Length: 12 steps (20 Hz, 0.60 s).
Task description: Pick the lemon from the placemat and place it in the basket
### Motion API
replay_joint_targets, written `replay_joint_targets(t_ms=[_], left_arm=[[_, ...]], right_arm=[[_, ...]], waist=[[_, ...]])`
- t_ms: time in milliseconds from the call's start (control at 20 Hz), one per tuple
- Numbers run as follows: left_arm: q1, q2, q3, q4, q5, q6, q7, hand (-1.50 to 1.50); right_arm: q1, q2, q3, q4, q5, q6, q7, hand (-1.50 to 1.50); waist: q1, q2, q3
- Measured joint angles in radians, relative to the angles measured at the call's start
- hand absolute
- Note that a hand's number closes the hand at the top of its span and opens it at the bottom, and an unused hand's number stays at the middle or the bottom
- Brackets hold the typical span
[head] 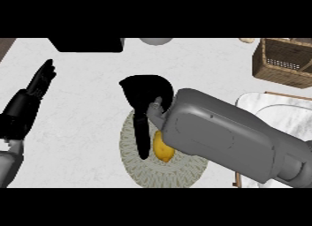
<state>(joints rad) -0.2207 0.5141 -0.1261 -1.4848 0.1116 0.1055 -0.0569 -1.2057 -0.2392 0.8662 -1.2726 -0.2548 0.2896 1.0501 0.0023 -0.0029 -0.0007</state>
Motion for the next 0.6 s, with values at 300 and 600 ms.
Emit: replay_joint_targets(t_ms=[300,600], left_arm=[[0.02,-0.021,-0.005,-0.025,-0.026,0.008,0.006,0.0],[0.0,-0.031,0.012,-0.017,-0.036,-0.007,0.022,0.0]], right_arm=[[0.059,0.02,0.052,0.031,0.019,0.028,-0.006,-1.5],[0.128,0.037,0.088,0.058,0.081,0.045,-0.023,-1.5]], waist=[[0.001,0.0,0.0],[-0.001,0.001,0.0]])
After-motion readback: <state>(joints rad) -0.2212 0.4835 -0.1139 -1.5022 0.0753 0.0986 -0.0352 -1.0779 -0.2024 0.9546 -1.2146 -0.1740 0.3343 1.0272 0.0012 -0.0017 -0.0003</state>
